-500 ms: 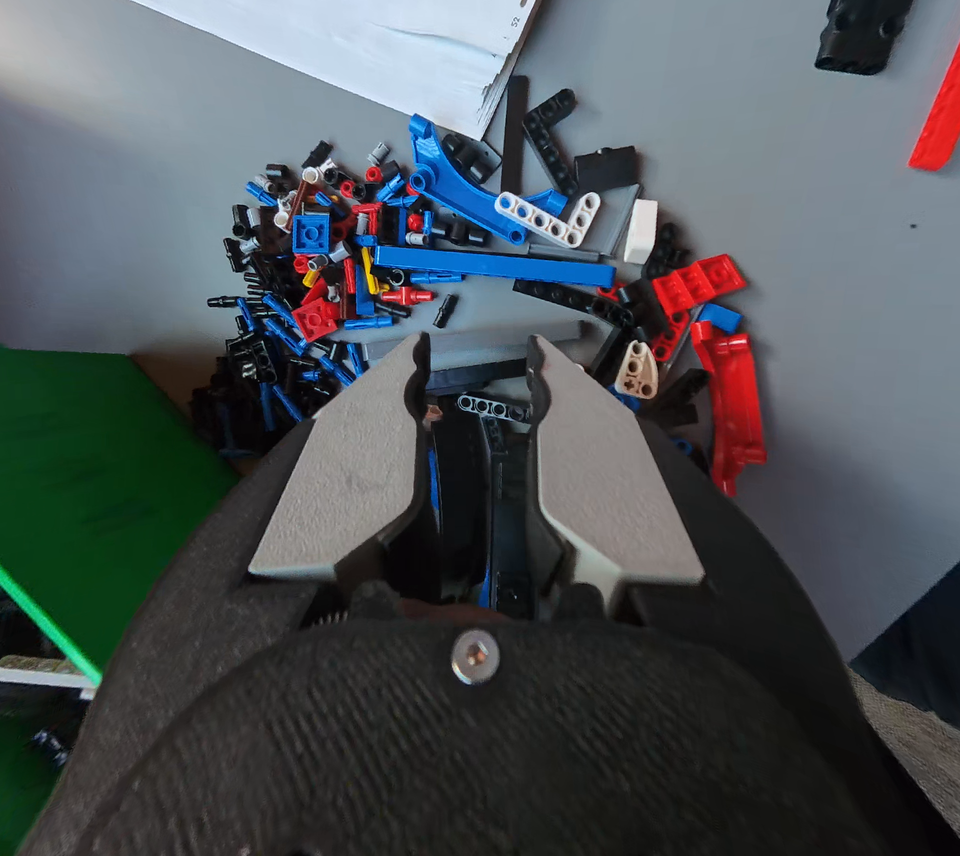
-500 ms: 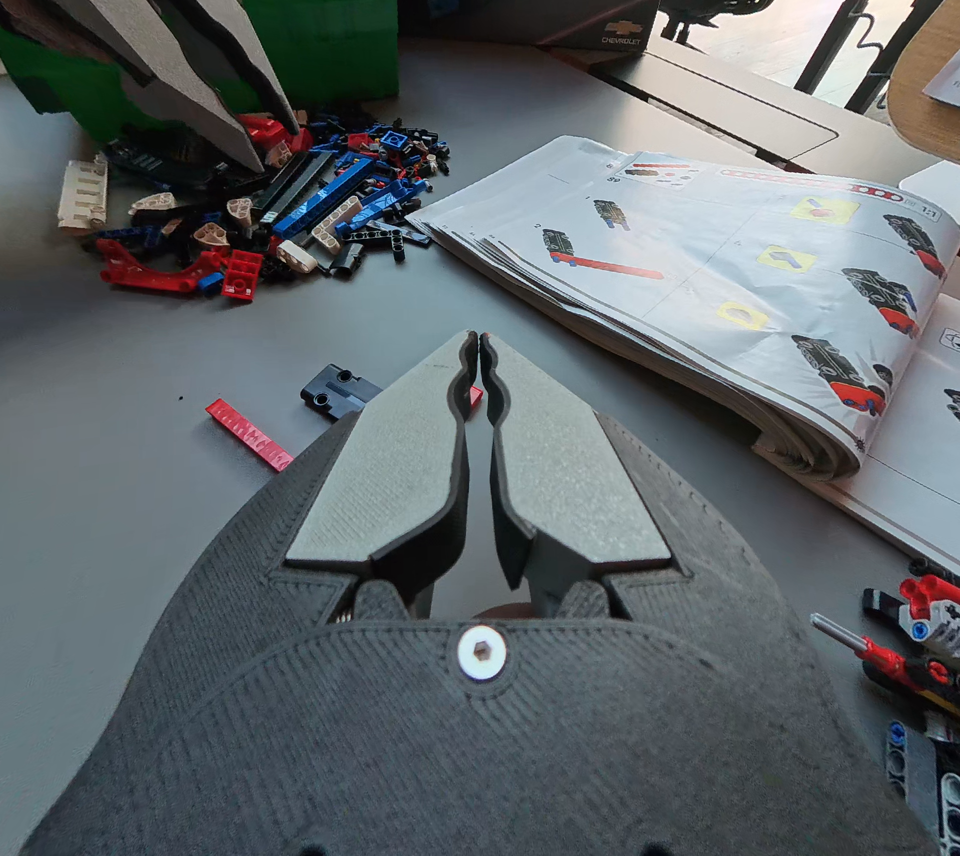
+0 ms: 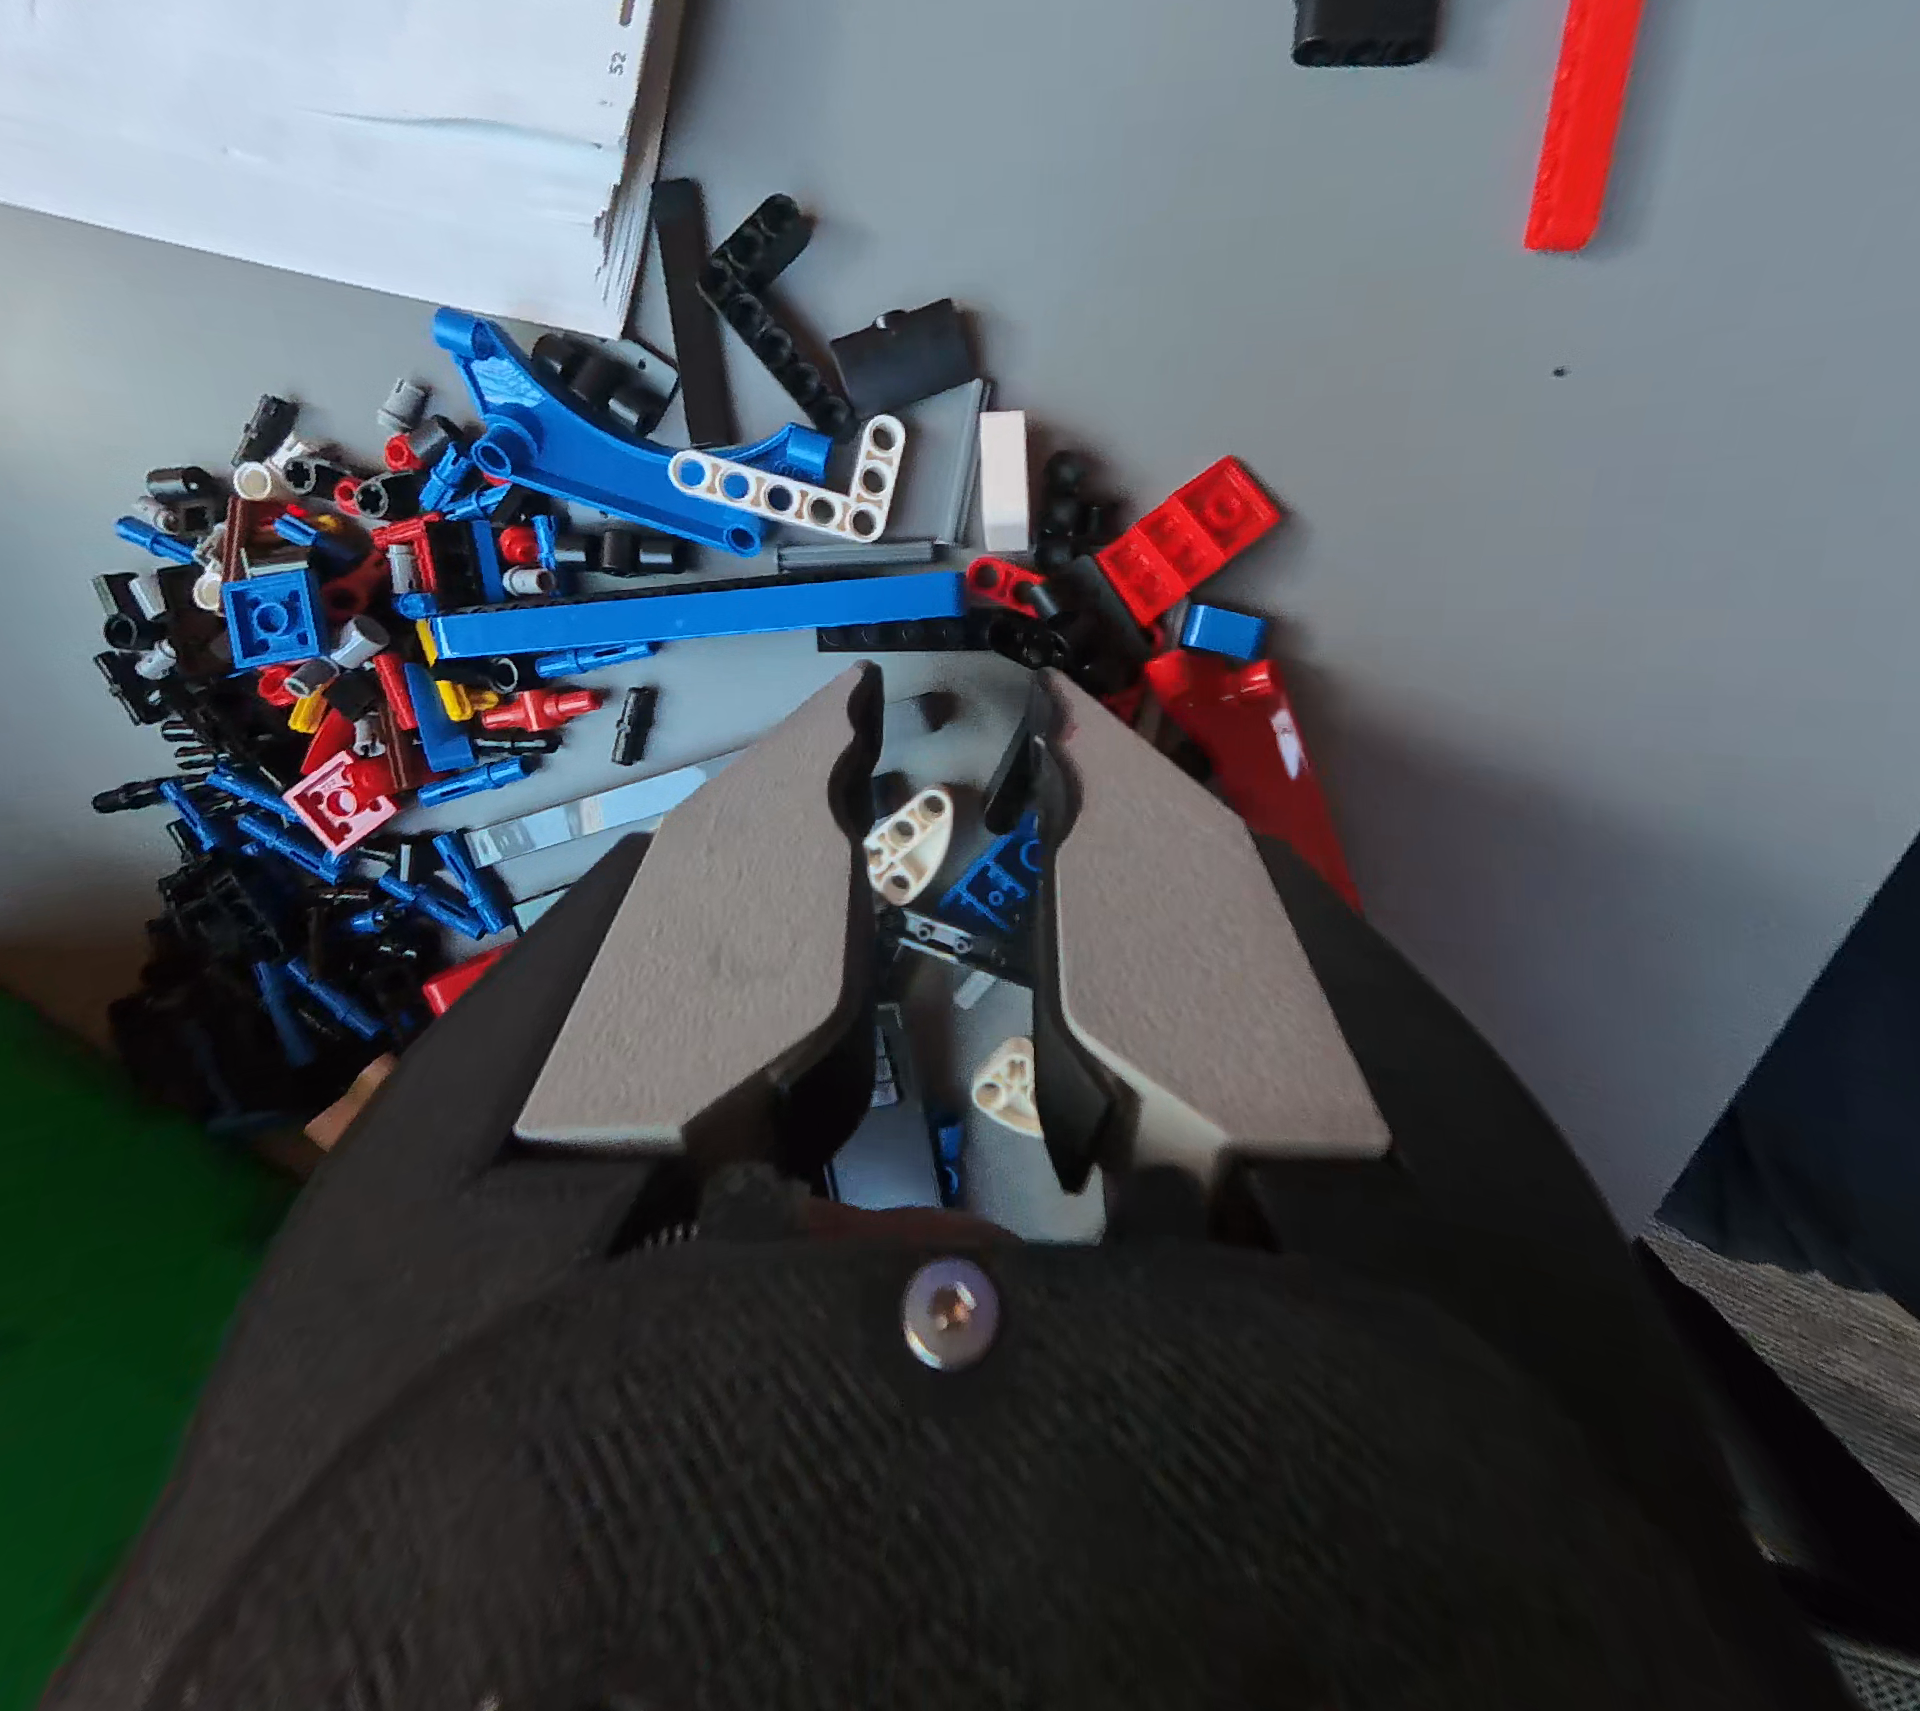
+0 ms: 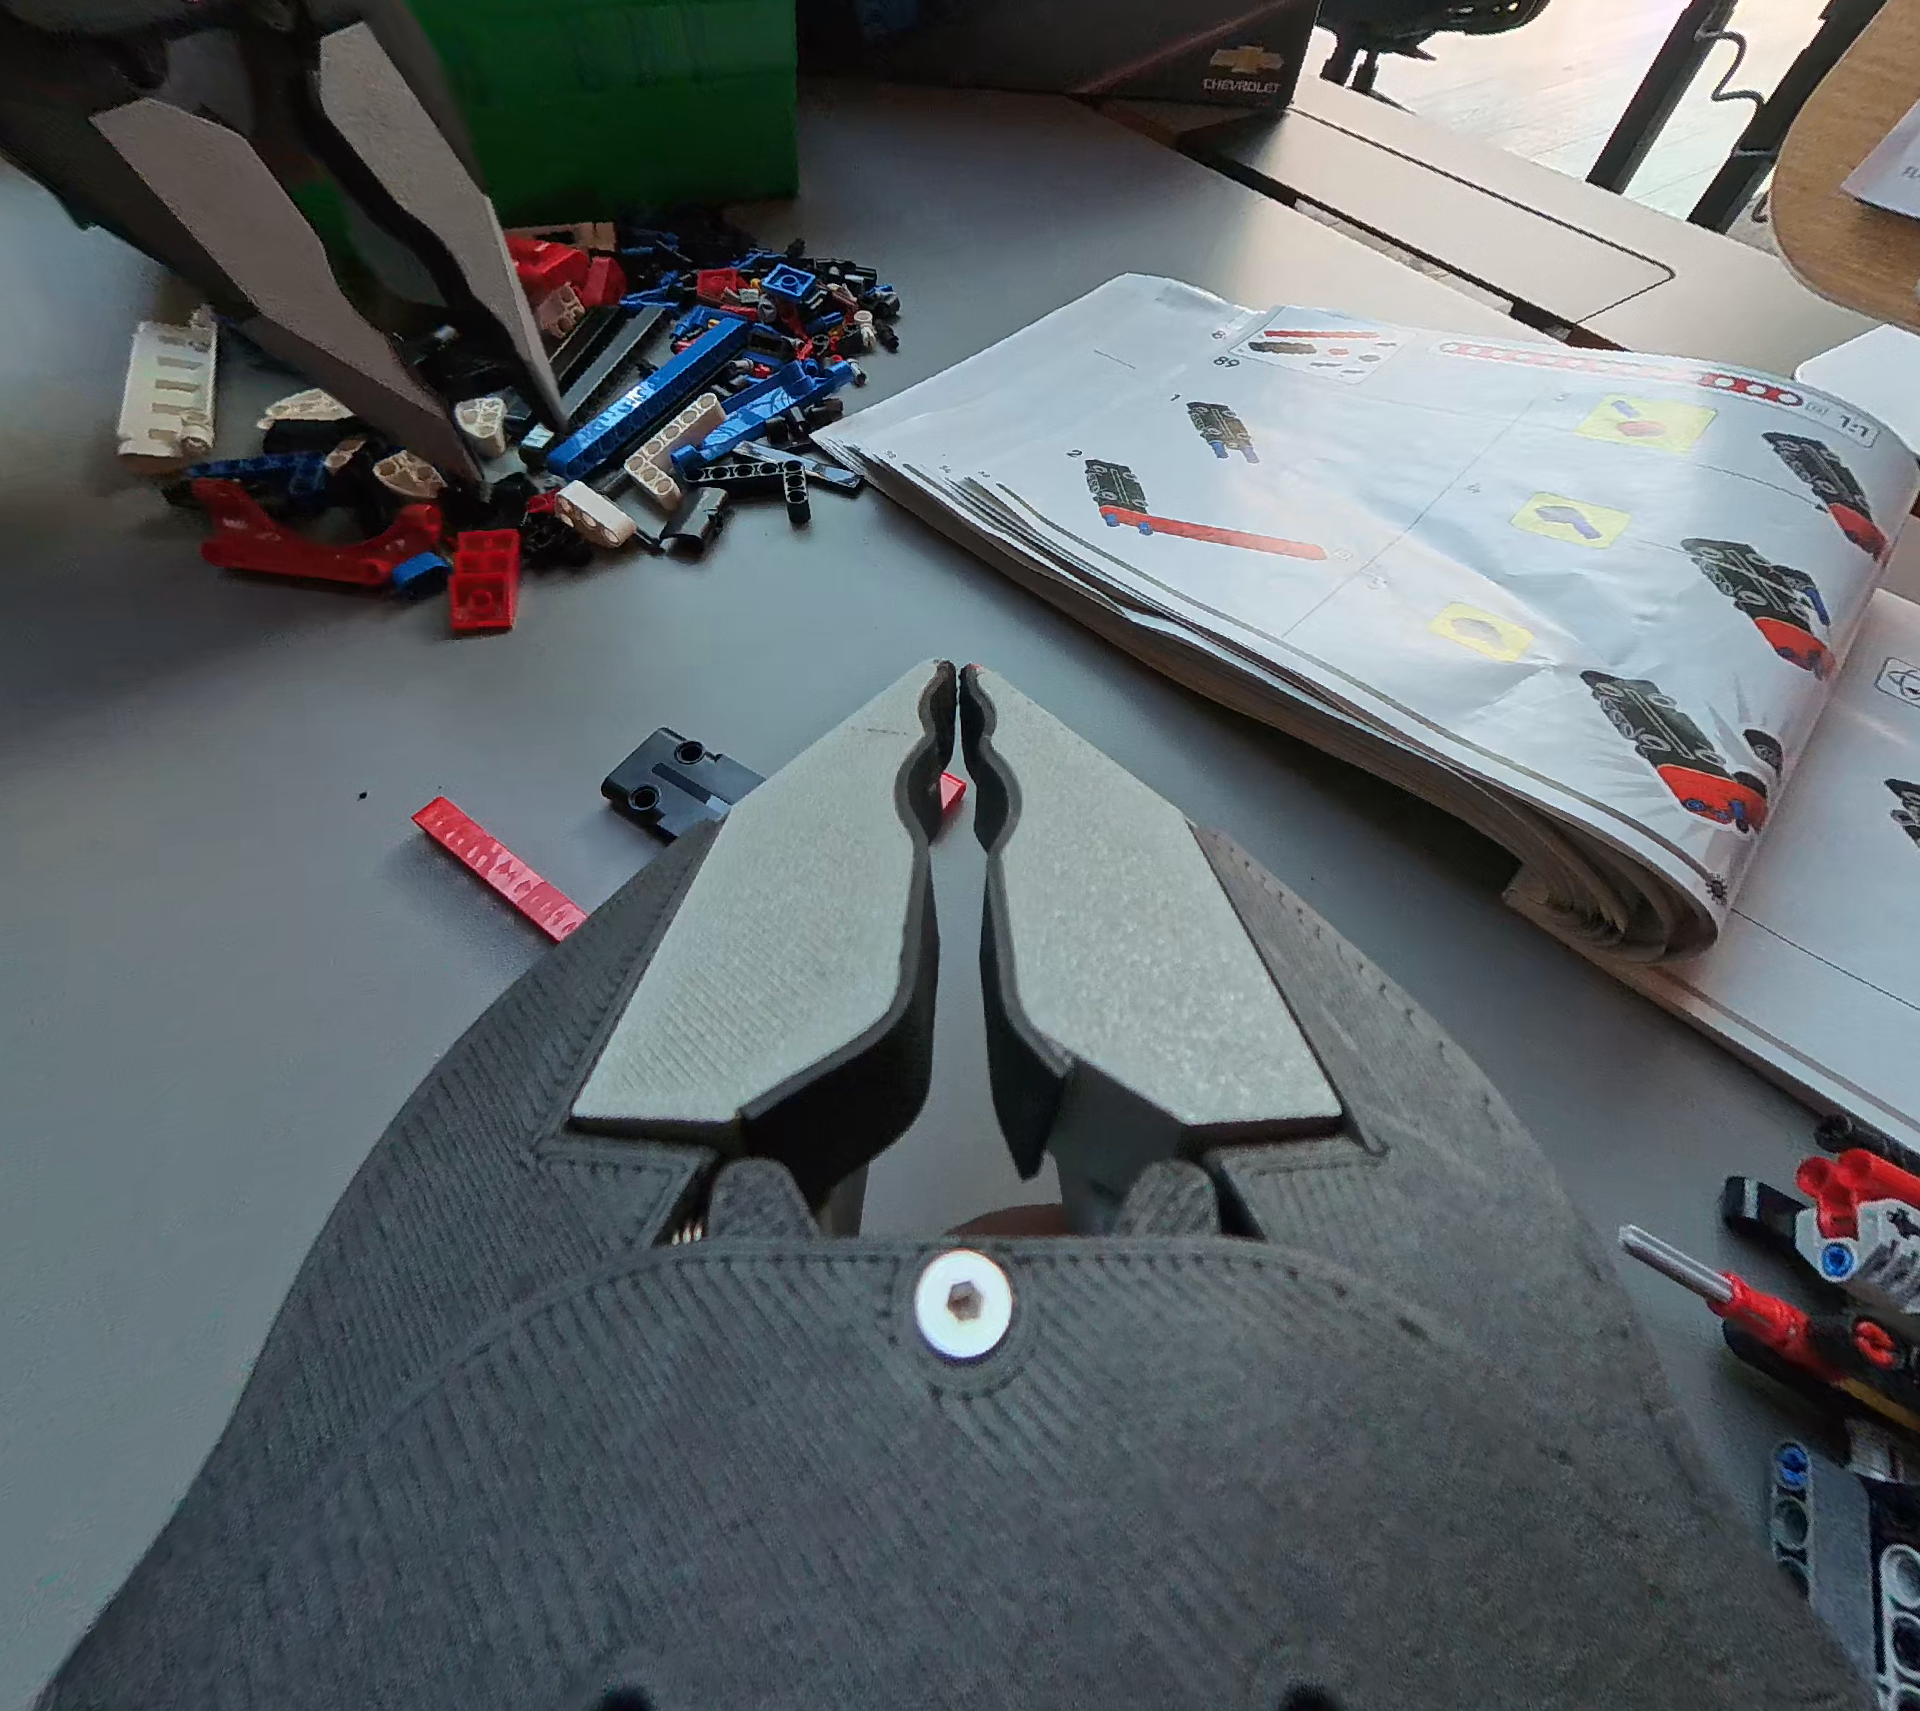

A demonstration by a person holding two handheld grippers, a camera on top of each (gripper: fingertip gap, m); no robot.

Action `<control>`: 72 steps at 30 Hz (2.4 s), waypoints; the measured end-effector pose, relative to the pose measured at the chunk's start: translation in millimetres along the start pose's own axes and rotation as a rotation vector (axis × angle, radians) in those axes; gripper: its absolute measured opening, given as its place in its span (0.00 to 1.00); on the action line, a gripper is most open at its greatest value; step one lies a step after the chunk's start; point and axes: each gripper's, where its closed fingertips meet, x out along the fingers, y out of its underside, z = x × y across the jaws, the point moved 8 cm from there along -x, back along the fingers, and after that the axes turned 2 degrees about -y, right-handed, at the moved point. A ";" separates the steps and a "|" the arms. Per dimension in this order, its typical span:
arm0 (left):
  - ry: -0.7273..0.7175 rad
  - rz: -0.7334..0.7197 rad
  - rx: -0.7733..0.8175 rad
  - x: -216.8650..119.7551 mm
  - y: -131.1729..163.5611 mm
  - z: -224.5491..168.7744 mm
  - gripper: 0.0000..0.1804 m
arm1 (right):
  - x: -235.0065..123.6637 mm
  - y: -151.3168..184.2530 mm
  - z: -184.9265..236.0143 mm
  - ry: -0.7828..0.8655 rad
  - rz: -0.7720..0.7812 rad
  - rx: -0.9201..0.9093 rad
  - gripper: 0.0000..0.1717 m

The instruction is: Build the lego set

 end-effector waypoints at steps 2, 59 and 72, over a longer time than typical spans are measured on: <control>0.010 -0.007 0.017 -0.9 0.3 -3.4 0.15 | 0.2 0.0 0.4 0.000 0.002 -0.004 0.00; -0.232 -0.049 -0.314 -4.5 0.8 57.4 0.21 | -0.1 -0.2 -0.1 -0.003 -0.003 0.006 0.00; -0.208 -0.069 -0.270 2.1 -12.2 58.1 0.23 | 0.1 -0.1 -0.5 -0.004 -0.002 0.009 0.00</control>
